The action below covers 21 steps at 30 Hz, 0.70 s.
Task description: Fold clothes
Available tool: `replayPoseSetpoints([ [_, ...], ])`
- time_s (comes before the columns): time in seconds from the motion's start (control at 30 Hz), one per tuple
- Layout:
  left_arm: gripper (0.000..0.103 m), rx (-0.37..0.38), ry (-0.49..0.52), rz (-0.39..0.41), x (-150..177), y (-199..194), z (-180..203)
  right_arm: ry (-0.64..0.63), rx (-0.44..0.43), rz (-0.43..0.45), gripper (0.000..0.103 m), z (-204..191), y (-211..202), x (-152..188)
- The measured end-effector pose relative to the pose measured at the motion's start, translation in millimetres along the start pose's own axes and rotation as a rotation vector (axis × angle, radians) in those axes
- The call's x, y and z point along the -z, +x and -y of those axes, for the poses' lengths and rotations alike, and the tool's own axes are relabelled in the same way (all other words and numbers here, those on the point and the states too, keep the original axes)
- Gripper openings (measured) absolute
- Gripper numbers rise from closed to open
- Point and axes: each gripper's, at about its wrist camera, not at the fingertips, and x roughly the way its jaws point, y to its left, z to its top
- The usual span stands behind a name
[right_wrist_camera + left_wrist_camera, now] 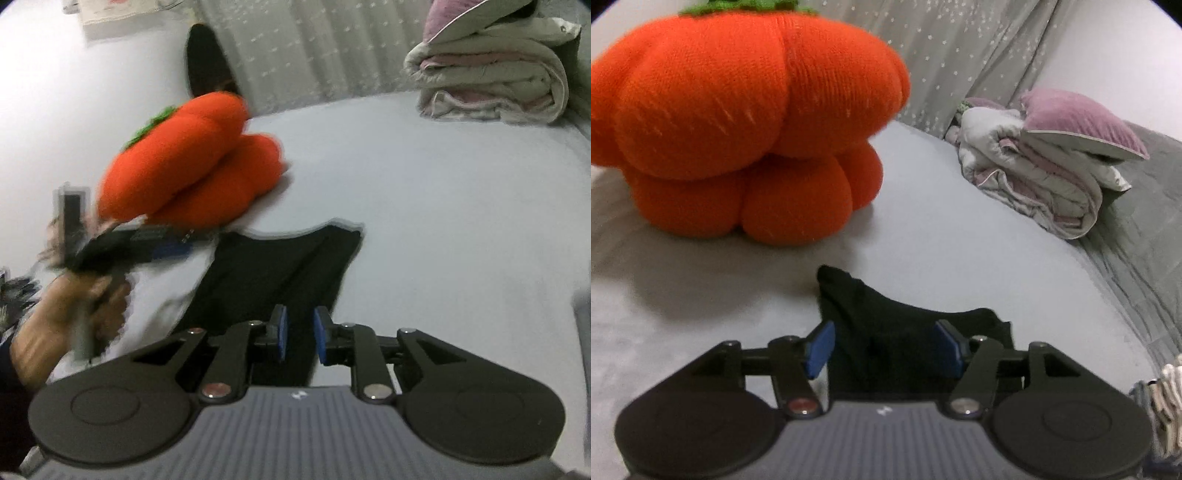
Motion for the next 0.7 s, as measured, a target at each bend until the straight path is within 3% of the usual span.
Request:
replayPoseSetpoints([
  [0.13,0.062,0.012,-0.036,-0.010,4,-40,-2,-0.033,-0.075,-0.088,0.023,-59,-53,81],
  [0.3,0.063,0.060,-0.095,-0.053,29,-97,2,-0.030,-0.053,-0.139,0.023,-110,-65,159],
  [0.37,0.066,0.083,-0.113,-0.055,45,-120,2,-0.073,-0.018,-0.146,0.023,-127,-60,174],
  [0.43,0.068,0.096,-0.138,-0.047,62,-137,-3,-0.134,0.037,-0.141,0.032,-142,-56,181],
  [0.6,0.068,0.092,-0.112,-0.048,88,-137,-14,-0.213,0.214,-0.115,0.035,-151,-48,191],
  [0.7,0.068,0.114,-0.086,-0.029,85,-136,-16,-0.178,0.210,-0.091,0.035,-153,-48,187],
])
